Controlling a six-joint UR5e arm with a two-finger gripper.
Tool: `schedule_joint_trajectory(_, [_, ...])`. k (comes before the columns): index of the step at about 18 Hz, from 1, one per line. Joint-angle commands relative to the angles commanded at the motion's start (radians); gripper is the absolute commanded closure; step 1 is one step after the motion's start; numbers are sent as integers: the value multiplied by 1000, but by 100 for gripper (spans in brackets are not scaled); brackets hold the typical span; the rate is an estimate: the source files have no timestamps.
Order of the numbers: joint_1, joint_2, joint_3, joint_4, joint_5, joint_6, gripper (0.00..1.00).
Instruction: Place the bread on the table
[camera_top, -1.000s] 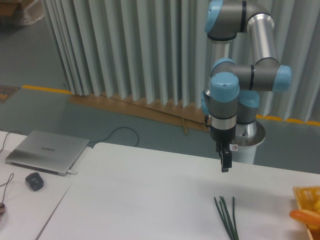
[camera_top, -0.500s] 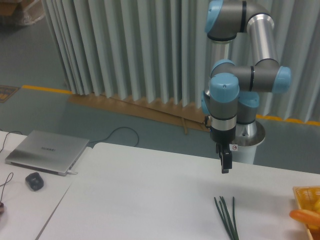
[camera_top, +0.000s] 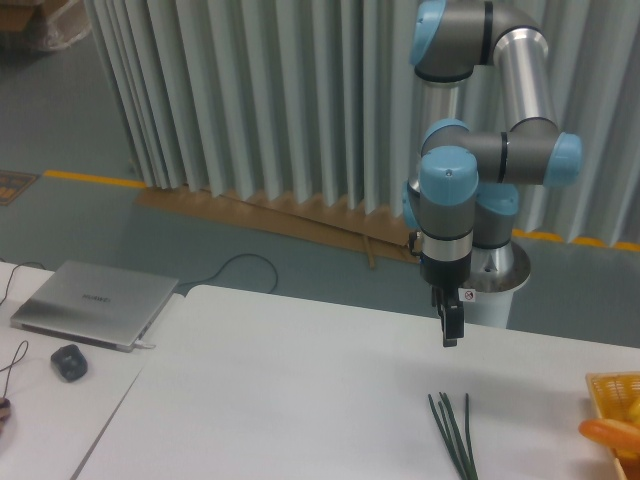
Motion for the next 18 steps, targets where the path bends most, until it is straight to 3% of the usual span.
schedule_joint_trajectory(10, [5,0,0,0,2,2,0])
schedule_joint_trajectory(18, [78,2,9,2,2,14,0])
